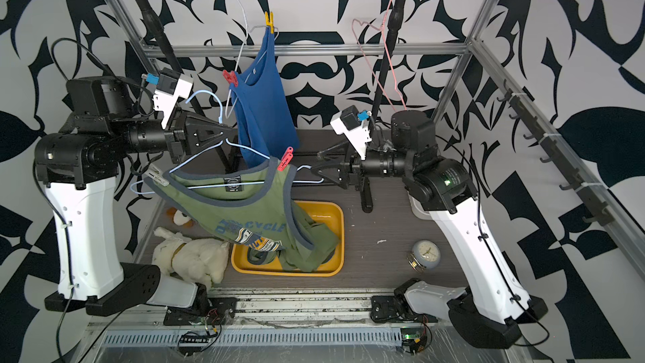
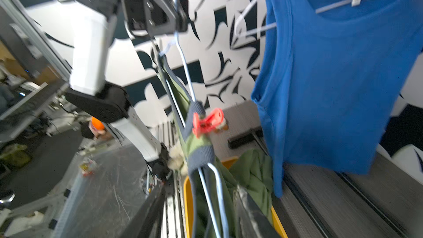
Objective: Remove the clothespins securing tank tops to the hanger
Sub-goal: Pick up the hanger from the clothesline, then remove the clothespin from the hanger.
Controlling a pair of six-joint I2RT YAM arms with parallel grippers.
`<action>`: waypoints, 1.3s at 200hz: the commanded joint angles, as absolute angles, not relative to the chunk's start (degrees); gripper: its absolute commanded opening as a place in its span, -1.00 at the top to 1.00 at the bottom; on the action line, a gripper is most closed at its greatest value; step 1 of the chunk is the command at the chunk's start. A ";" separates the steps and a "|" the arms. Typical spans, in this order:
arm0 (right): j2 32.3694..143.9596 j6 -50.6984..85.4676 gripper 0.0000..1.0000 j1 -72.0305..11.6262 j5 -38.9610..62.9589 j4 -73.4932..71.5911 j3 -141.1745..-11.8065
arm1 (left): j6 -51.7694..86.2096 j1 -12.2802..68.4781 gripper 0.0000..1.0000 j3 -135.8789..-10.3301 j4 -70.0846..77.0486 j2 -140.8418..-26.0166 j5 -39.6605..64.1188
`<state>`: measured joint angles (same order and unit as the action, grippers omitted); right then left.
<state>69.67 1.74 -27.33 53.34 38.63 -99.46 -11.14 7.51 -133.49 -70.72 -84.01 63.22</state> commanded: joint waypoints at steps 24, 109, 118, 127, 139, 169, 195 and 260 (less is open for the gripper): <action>74.56 17.38 -0.02 -26.35 66.19 15.14 -95.67 | -9.23 7.38 1.00 -133.44 -69.14 -83.94 66.33; 76.21 20.23 -0.02 -28.25 66.56 8.44 -93.90 | -6.07 7.38 1.00 -131.76 -65.61 -84.71 67.03; 75.66 20.14 -0.02 -28.27 66.21 8.51 -93.41 | -6.07 7.38 1.00 -131.80 -65.48 -84.85 66.71; 75.00 19.68 -0.02 -28.23 65.89 8.69 -92.68 | -5.99 7.38 1.00 -131.81 -65.47 -84.91 66.58; 74.21 19.27 -0.02 -28.27 65.34 9.09 -92.00 | -5.90 7.38 1.00 -131.98 -65.35 -85.03 66.80; 74.34 19.03 -0.04 -28.24 64.54 9.45 -92.58 | -5.02 7.38 1.00 -132.01 -64.55 -85.60 67.56; 75.38 19.24 -0.06 -28.31 63.80 8.99 -93.28 | -4.22 7.38 1.00 -132.01 -63.83 -85.67 68.18; 77.90 20.27 -0.10 -29.66 63.28 6.70 -95.25 | -3.92 7.38 1.00 -132.01 -63.59 -85.67 68.46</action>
<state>77.52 19.64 -28.86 63.57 10.37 -91.90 -4.45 7.51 -131.85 -64.93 -85.58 66.57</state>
